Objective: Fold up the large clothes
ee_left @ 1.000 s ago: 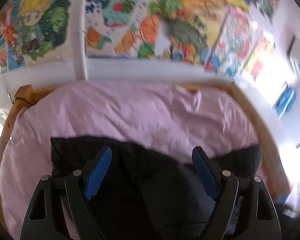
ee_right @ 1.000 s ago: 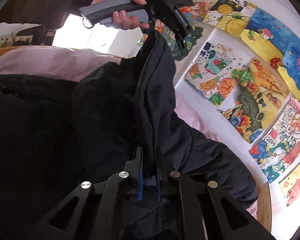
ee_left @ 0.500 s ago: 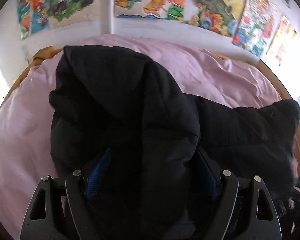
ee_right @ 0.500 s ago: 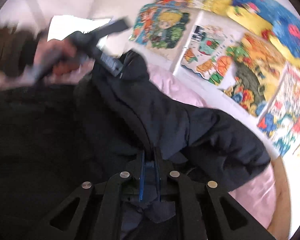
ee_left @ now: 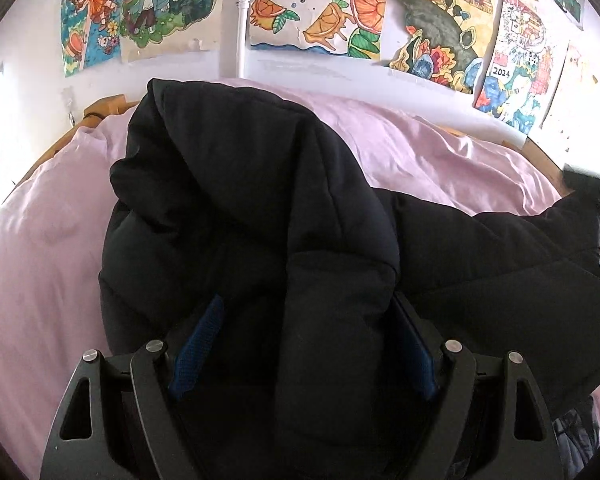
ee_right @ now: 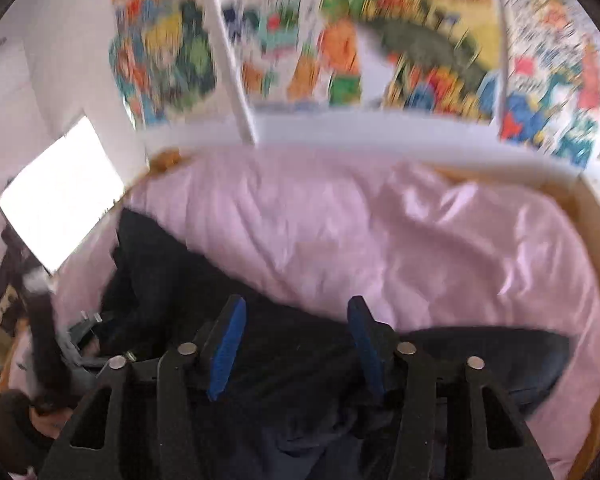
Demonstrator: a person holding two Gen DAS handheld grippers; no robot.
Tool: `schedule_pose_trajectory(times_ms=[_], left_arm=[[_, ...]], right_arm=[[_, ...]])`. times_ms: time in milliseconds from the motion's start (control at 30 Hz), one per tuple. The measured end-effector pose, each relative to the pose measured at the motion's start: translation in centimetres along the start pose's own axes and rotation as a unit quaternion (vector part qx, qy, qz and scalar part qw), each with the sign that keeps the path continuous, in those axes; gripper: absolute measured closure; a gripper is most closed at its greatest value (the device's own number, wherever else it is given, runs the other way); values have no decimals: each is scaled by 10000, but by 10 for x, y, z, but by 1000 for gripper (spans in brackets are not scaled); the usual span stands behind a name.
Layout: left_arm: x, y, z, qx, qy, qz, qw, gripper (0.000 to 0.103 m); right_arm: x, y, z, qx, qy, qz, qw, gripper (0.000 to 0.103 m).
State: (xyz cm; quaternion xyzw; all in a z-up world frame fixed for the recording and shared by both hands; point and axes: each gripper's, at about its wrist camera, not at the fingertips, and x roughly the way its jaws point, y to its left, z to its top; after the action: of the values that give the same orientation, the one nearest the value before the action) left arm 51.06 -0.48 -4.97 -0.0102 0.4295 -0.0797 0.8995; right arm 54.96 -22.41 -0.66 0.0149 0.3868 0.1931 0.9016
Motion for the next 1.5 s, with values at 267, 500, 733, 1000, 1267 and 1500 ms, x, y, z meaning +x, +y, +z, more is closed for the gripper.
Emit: schedule_pose_trajectory(times_ms=[267, 500, 733, 1000, 1267, 1500], left_arm=[[-41, 13, 2, -296, -9, -703, 9971, 25], [-102, -17, 46, 116, -912, -1239, 9880, 25], [-24, -30, 115, 179, -441, -109, 9988, 25], [5, 20, 47, 127, -278, 662, 9973, 31], [11, 23, -1, -237, -805, 944, 9920, 31], [19, 22, -12, -45, -957, 951, 9908, 30]], right_arm=[[11, 8, -103, -1030, -215, -862, 9907, 59], [23, 20, -129, -1443, -477, -1243, 9805, 60], [22, 24, -141, -1563, -557, -1359, 9767, 62], [8, 10, -141, -1107, -820, -1048, 9849, 65], [-35, -49, -112, 561, -1536, -1402, 9765, 86], [-3, -85, -132, 1293, -620, -1156, 9829, 99]])
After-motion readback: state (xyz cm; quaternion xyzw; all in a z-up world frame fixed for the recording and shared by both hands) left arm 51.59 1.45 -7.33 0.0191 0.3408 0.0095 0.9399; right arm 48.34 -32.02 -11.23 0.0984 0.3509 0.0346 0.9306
